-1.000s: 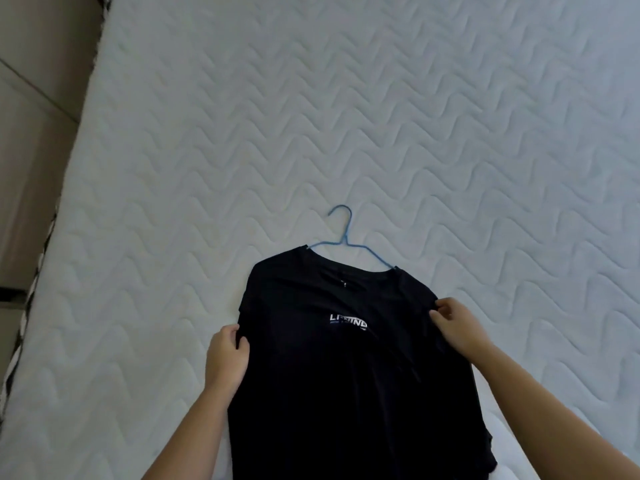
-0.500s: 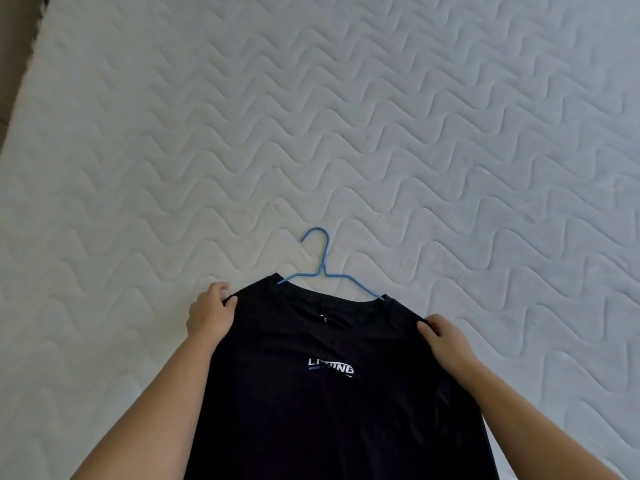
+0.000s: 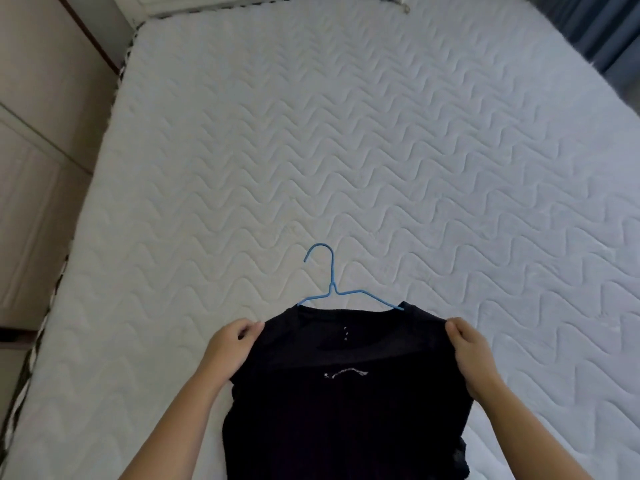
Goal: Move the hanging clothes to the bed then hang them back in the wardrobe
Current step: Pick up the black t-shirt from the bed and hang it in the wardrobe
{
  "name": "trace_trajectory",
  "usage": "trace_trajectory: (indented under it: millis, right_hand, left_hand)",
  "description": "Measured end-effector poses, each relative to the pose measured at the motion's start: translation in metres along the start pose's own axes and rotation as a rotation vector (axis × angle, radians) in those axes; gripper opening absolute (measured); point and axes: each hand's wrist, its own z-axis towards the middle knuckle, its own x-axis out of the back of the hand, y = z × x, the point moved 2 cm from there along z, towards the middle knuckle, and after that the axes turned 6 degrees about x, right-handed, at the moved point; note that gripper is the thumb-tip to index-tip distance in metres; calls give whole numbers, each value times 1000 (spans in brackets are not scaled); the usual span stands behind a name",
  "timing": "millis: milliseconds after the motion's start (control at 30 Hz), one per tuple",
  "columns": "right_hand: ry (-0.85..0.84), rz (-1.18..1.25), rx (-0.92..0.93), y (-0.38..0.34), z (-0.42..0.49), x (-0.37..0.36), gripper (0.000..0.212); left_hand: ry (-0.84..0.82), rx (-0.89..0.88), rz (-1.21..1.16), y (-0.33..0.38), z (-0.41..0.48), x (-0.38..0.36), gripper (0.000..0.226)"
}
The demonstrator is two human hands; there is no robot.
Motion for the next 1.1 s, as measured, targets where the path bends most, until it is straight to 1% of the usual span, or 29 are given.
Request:
trace_trajectory:
  millis: [33, 100, 167, 233, 333, 400, 433, 533, 600, 667, 833, 967, 1033, 1100]
  right_hand:
    - [18, 27, 18, -10, -11, 10, 28]
    - [48, 78, 48, -29, -30, 30, 30]
    - [77, 145, 80, -54, -50, 52, 30]
    - [102, 225, 119, -80, -69, 71, 28]
    - [116, 337, 202, -126, -94, 96, 26]
    - [123, 369, 263, -157, -106, 113, 27]
    - [130, 386, 293, -172, -111, 121, 27]
    - [169, 442, 406, -220, -130, 141, 26]
    - [201, 457, 502, -254, -146, 152, 25]
    - [219, 450, 600, -287, -163, 163, 27]
    - [207, 408, 823, -368, -211, 191, 29]
    - [165, 188, 1025, -407, -238, 212, 26]
    - [133, 86, 1076, -418, -242, 223, 23]
    - [121, -9, 1085, -428, -241, 233, 18]
  left_hand:
    - [7, -23, 12, 7, -17, 11, 26]
    - [-6, -78, 121, 18, -49, 32, 25]
    - [-18, -122, 195, 31, -83, 53, 28]
    - [-24, -148, 147, 44, -113, 71, 30]
    - [41, -217, 72, 75, -149, 96, 34]
    - [106, -310, 17, 103, -167, 111, 35]
    - [126, -366, -11, 119, -176, 118, 32]
    - [104, -536, -79, 166, -204, 133, 19]
    - [130, -627, -68, 192, -224, 142, 18]
    - [229, -692, -80, 213, -242, 158, 19]
    - [556, -824, -283, 262, -289, 219, 22]
    - [719, -895, -349, 285, -320, 263, 22]
    - [771, -948, -353, 292, -335, 276, 20]
    - [831, -979, -326, 296, -347, 284, 19]
